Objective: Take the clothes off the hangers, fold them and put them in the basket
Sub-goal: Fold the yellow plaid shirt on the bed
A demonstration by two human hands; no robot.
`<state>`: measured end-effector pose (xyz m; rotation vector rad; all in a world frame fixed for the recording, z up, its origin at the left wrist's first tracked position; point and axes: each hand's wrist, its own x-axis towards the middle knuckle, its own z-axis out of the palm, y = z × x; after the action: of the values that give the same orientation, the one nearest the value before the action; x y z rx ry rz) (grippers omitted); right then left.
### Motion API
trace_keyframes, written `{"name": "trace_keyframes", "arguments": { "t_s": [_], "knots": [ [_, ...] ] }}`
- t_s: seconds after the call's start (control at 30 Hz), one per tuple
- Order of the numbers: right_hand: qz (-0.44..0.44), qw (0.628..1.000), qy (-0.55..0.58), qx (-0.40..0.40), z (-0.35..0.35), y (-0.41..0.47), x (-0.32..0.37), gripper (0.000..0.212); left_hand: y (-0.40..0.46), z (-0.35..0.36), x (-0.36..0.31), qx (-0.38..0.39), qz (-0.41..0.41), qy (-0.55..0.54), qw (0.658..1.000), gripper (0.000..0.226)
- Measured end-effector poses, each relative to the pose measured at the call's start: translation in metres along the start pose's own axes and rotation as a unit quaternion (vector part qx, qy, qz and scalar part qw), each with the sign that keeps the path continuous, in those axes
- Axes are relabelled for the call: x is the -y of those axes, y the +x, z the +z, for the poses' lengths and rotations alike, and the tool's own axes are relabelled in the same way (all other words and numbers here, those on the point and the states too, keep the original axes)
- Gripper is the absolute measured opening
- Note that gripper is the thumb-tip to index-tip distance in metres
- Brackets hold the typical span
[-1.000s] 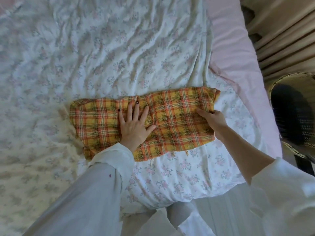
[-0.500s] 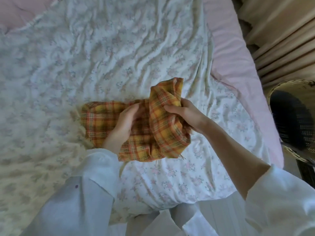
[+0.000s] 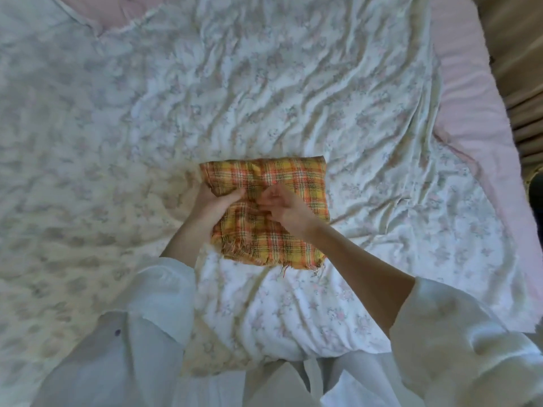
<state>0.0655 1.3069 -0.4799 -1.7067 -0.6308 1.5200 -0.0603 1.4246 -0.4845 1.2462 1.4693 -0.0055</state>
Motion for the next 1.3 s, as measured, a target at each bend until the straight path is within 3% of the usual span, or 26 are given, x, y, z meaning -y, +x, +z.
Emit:
{"name": "trace_keyframes", "arguments": {
  "t_s": [0.03, 0.1, 0.17, 0.2, 0.23, 0.3, 0.4, 0.47, 0.53, 0.63, 0.7, 0.77, 0.83, 0.9, 0.97, 1.03, 1.13, 1.2, 1.3],
  "knots": [
    [-0.024, 0.996, -0.041, -0.08, -0.002, -0.003, -0.005, 0.027, 0.004, 0.009, 0.0, -0.056, 0.015, 0.046, 0.997, 0.048],
    [-0.067, 0.946, -0.222, -0.228, -0.011, -0.004, -0.02, 0.035, 0.007, 0.021, 0.0, -0.145, 0.012, 0.104, 0.984, 0.028],
    [-0.039, 0.901, -0.343, -0.263, -0.02, -0.003, -0.037, 0.047, 0.011, 0.022, 0.007, -0.184, 0.0, 0.132, 0.974, 0.031],
    [0.007, 0.908, -0.339, -0.245, -0.023, -0.001, -0.044, 0.058, 0.016, 0.019, 0.014, -0.191, -0.012, 0.132, 0.973, 0.032],
    [0.06, 0.932, -0.277, -0.225, -0.025, 0.0, -0.048, 0.072, 0.021, 0.016, 0.02, -0.191, -0.029, 0.123, 0.973, 0.033],
    [0.133, 0.97, -0.026, -0.203, -0.026, 0.002, -0.055, 0.086, 0.03, 0.011, 0.029, -0.165, -0.07, 0.086, 0.98, 0.036],
    [0.173, 0.954, 0.209, -0.129, -0.027, -0.002, -0.06, 0.071, 0.041, 0.011, 0.036, -0.095, -0.103, -0.035, 0.99, 0.037],
    [0.164, 0.948, 0.257, -0.096, -0.023, -0.004, -0.057, 0.068, 0.045, 0.01, 0.036, -0.095, -0.108, -0.073, 0.987, 0.043],
    [0.128, 0.953, 0.255, -0.102, -0.019, -0.005, -0.046, 0.06, 0.044, 0.007, 0.032, -0.14, -0.086, -0.03, 0.986, 0.064],
    [0.053, 0.977, 0.17, -0.116, -0.021, -0.009, -0.011, 0.058, 0.034, -0.004, 0.013, -0.179, 0.088, 0.064, 0.978, 0.084],
    [0.01, 0.99, 0.101, -0.101, -0.039, -0.026, 0.012, 0.063, 0.024, -0.003, -0.014, -0.077, 0.219, 0.069, 0.97, 0.086],
    [0.001, 0.994, 0.055, -0.094, -0.066, -0.051, 0.028, 0.061, 0.014, 0.008, -0.046, 0.049, 0.248, 0.1, 0.962, 0.09],
    [0.0, 0.996, 0.035, -0.081, -0.097, -0.086, 0.041, 0.049, -0.007, 0.028, -0.079, 0.127, 0.244, 0.196, 0.941, 0.09],
    [0.004, 0.998, 0.029, -0.052, -0.13, -0.122, 0.046, 0.037, -0.031, 0.054, -0.107, 0.256, 0.202, 0.11, 0.939, 0.093],
    [0.017, 0.998, 0.043, -0.031, -0.157, -0.152, 0.043, 0.037, -0.057, 0.084, -0.127, 0.378, 0.15, -0.016, 0.913, 0.078],
    [0.027, 0.996, 0.075, -0.028, -0.187, -0.189, 0.027, 0.038, -0.087, 0.129, -0.143, 0.412, 0.104, -0.025, 0.905, 0.065],
    [0.04, 0.99, 0.125, -0.048, -0.228, -0.24, -0.011, 0.039, -0.125, 0.203, -0.151, 0.447, 0.056, 0.01, 0.893, 0.066],
    [0.05, 0.981, 0.159, -0.097, -0.26, -0.278, -0.047, 0.047, -0.154, 0.254, -0.146, 0.469, 0.053, 0.048, 0.88, 0.067],
    [0.09, 0.963, 0.156, -0.2, -0.304, -0.331, -0.103, 0.037, -0.204, 0.324, -0.134, 0.49, 0.041, 0.115, 0.863, 0.063]
  ]
}}
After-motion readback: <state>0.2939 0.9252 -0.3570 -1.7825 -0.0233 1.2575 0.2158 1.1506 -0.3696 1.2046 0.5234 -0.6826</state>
